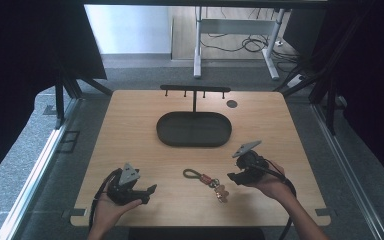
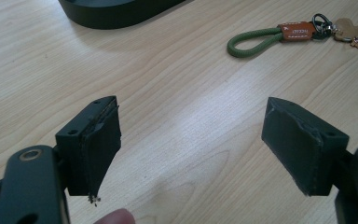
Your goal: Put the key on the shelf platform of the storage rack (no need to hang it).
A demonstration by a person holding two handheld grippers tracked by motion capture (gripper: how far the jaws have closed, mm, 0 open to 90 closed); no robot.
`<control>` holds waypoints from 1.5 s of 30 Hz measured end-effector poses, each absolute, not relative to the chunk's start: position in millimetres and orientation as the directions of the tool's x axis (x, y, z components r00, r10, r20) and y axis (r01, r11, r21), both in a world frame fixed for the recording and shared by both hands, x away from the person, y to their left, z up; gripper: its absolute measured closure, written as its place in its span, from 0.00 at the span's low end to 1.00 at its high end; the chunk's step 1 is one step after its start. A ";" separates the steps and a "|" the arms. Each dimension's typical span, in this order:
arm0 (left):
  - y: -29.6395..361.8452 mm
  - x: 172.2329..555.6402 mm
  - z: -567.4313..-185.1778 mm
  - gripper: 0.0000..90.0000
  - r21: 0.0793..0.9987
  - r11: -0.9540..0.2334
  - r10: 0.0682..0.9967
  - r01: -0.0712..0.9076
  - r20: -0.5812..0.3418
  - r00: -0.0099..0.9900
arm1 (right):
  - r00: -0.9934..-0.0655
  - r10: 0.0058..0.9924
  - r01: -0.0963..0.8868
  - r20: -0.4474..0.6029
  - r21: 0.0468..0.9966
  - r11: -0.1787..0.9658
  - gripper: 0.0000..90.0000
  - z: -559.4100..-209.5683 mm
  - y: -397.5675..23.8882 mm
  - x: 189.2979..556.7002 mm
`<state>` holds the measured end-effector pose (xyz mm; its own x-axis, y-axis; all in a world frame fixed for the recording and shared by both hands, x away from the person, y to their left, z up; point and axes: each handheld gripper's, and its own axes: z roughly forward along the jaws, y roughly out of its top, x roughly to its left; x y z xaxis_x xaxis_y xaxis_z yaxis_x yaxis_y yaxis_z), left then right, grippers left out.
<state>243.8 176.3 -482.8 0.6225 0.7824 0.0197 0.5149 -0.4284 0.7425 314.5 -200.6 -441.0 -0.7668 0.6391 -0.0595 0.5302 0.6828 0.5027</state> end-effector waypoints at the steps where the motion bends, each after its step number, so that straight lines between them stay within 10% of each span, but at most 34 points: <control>1: 176.5 243.8 -482.7 0.22 0.743 -0.428 0.783 0.515 0.019 0.622 | -0.772 0.633 0.526 -0.061 0.498 0.689 0.53 -440.3 -197.6 315.3; 45: 175.7 244.8 -487.2 0.22 0.730 -0.437 0.780 0.525 0.018 0.625 | -0.857 0.515 0.473 -0.018 0.370 0.800 0.52 -484.0 -128.4 331.3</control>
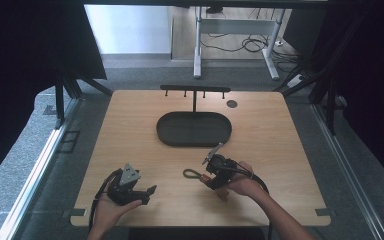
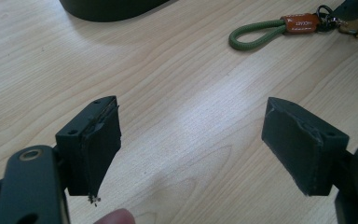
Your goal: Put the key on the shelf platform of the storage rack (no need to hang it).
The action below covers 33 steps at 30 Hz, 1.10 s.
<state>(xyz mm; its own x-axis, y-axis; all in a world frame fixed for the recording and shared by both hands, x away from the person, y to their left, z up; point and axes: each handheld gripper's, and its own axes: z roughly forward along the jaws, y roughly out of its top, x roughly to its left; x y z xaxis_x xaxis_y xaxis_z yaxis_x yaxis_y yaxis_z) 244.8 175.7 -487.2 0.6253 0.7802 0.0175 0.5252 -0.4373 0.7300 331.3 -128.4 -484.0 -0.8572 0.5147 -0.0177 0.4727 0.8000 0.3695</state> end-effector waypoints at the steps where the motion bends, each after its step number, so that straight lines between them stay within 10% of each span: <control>1: 175.5 244.7 -487.1 0.22 0.729 -0.439 0.779 0.525 0.019 0.626 | -0.858 0.514 0.471 -0.019 0.371 0.800 0.52 -484.5 -127.5 331.2; 33: 174.6 246.2 -491.0 0.22 0.720 -0.446 0.776 0.532 0.015 0.630 | -0.862 0.506 0.474 -0.022 0.317 0.821 0.62 -505.5 -105.4 342.4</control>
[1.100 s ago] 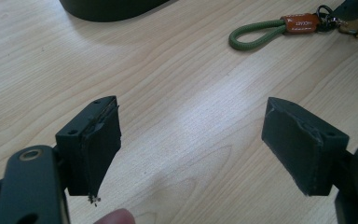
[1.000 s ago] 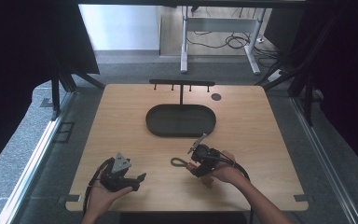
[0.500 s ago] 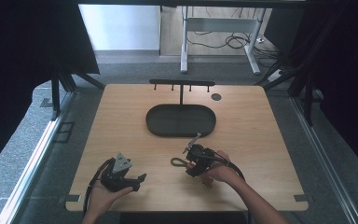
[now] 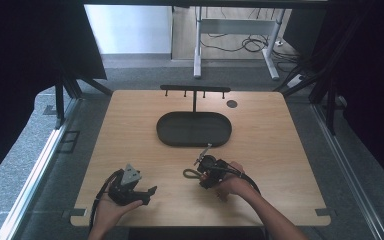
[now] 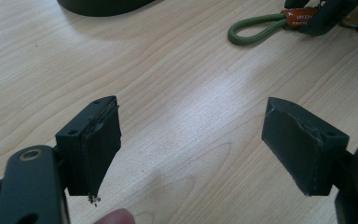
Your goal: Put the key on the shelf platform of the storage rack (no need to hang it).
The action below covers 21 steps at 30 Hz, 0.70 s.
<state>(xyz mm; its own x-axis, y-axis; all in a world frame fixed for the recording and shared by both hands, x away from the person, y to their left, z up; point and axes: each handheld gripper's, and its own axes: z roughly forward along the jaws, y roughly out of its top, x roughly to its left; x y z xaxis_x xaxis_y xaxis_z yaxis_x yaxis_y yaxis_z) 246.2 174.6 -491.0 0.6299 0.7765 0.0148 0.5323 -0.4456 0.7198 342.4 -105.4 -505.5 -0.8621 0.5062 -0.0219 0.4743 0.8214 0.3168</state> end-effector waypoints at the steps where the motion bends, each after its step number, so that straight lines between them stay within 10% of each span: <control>1: 174.3 246.0 -491.0 0.22 0.720 -0.447 0.776 0.531 0.016 0.631 | -0.862 0.506 0.474 -0.022 0.317 0.821 0.62 -505.5 -105.4 342.4; 21: 175.5 244.9 -488.5 0.22 0.736 -0.434 0.776 0.520 0.013 0.630 | -0.866 0.500 0.470 0.002 0.344 0.813 0.75 -496.9 -110.4 343.7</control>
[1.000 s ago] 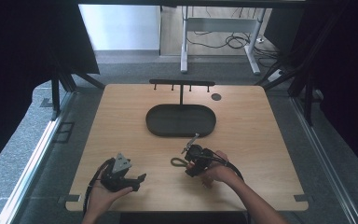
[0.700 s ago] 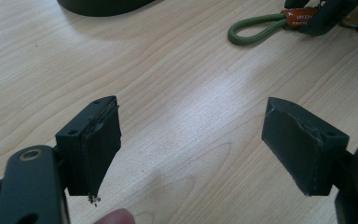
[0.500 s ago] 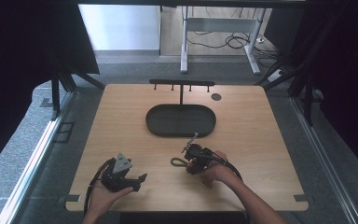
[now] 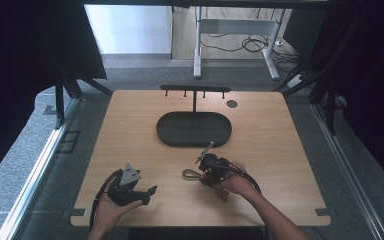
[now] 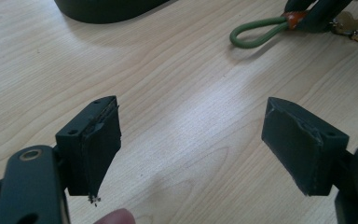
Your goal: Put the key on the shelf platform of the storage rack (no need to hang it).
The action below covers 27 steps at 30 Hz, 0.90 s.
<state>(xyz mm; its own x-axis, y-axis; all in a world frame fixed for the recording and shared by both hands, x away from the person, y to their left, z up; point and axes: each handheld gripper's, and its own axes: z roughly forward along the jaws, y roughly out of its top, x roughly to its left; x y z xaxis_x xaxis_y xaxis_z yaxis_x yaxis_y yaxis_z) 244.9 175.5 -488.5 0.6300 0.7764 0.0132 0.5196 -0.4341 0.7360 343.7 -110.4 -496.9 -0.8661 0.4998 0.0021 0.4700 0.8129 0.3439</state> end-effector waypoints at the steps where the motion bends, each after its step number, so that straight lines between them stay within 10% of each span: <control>1: 175.6 244.7 -488.3 0.22 0.736 -0.434 0.777 0.520 0.013 0.630 | -0.867 0.498 0.468 0.002 0.348 0.813 0.75 -493.8 -111.6 343.3; 27: 177.9 244.2 -487.9 0.22 0.741 -0.428 0.782 0.517 0.017 0.624 | -0.869 0.493 0.423 -0.048 0.444 0.790 0.75 -420.0 -141.6 335.1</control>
